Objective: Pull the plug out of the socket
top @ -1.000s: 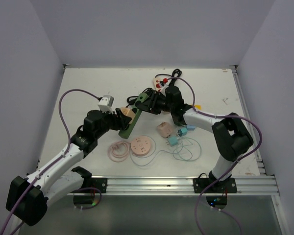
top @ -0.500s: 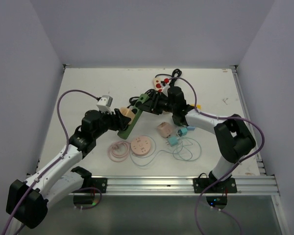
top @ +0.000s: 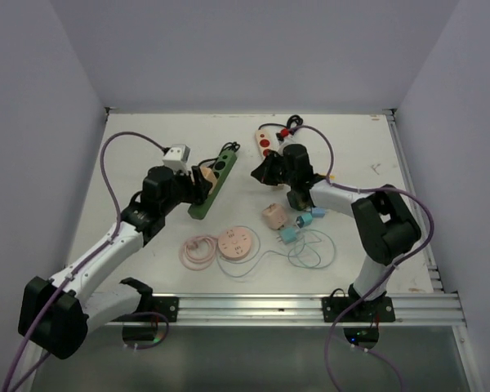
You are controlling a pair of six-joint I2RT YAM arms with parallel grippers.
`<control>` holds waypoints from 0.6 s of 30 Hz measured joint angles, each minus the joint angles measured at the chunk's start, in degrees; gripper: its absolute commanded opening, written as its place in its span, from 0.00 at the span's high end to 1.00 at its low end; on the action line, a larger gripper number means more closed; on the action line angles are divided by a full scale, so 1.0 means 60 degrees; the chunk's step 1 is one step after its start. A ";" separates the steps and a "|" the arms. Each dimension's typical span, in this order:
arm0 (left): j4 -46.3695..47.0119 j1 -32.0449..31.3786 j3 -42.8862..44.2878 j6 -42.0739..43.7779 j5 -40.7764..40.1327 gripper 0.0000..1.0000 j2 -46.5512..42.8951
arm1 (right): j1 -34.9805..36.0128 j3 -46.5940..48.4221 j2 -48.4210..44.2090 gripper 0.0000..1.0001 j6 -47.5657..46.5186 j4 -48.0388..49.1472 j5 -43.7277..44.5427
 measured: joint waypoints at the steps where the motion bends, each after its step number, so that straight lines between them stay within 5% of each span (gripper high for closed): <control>1: 0.0004 -0.0215 0.0237 0.0215 -0.0364 1.00 0.0401 | 0.0069 0.0138 0.0182 1.00 -0.0102 -0.0215 0.0255; 7: -0.0175 -0.2120 0.1158 0.1075 -0.1891 1.00 0.1650 | 0.0688 0.0678 0.0816 0.97 -0.0182 -0.0805 0.0630; 9: -0.0178 -0.2178 0.1158 0.1118 -0.2040 1.00 0.1639 | 0.0663 0.0670 0.0816 0.84 -0.0036 -0.0787 0.0608; 10: -0.0160 -0.2175 0.1158 0.1115 -0.2076 1.00 0.1636 | 0.0623 0.0656 0.0805 0.69 0.0058 -0.0710 0.0586; 18: -0.0058 -0.2215 0.1078 0.1104 -0.2226 1.00 0.1625 | 0.0007 0.0113 0.0368 0.32 0.1144 -0.0761 0.0397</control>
